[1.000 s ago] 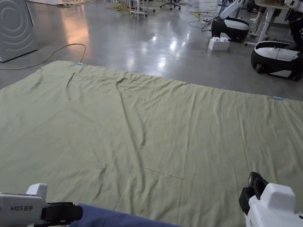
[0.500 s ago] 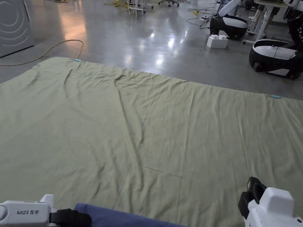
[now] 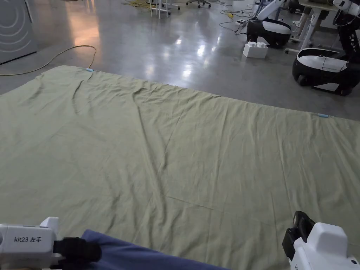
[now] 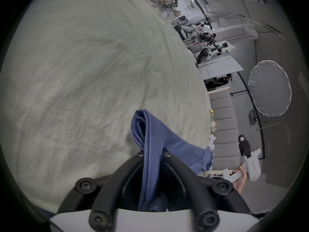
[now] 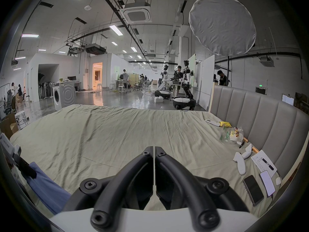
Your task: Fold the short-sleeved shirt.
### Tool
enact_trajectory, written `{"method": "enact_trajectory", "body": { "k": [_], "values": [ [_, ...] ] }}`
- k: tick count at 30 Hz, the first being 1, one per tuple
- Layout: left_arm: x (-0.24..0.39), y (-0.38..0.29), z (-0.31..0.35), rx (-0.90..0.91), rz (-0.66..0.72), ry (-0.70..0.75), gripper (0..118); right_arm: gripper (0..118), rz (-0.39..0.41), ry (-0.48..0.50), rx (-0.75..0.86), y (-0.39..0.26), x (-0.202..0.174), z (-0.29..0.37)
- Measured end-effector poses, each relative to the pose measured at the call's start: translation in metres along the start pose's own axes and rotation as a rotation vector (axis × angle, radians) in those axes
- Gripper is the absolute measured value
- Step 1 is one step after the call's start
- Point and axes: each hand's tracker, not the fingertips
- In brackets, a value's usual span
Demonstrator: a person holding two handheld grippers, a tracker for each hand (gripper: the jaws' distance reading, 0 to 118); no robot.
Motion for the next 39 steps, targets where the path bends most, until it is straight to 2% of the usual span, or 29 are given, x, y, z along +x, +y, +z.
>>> {"method": "enact_trajectory", "body": {
  "k": [5, 11, 17, 20, 30, 34, 39],
  "values": [
    [0.019, 0.013, 0.031, 0.038, -0.074, 0.076, 11, 2, -0.002, 0.005, 0.008, 0.002, 0.001, -0.001],
    [0.026, 0.031, 0.089, 0.122, -0.095, 0.208, 11, 2, -0.005, 0.025, 0.019, 0.004, -0.003, -0.003],
    [0.040, 0.029, 0.118, 0.164, -0.134, 0.428, 11, 2, -0.008, 0.048, 0.022, 0.004, -0.008, -0.005],
    [0.051, 0.021, 0.113, 0.167, -0.114, 0.394, 11, 2, -0.016, 0.054, 0.018, 0.002, -0.008, -0.006],
    [0.119, -0.014, 0.065, 0.109, -0.111, 0.066, 11, 2, -0.025, 0.059, 0.007, -0.003, -0.005, -0.006],
    [0.146, -0.030, 0.022, 0.061, -0.159, 0.050, 11, 2, -0.030, 0.054, -0.004, -0.007, -0.001, -0.004],
    [0.165, -0.053, -0.047, -0.019, -0.198, 0.107, 11, 2, -0.039, 0.037, -0.020, -0.014, 0.008, -0.001]
  ]
}}
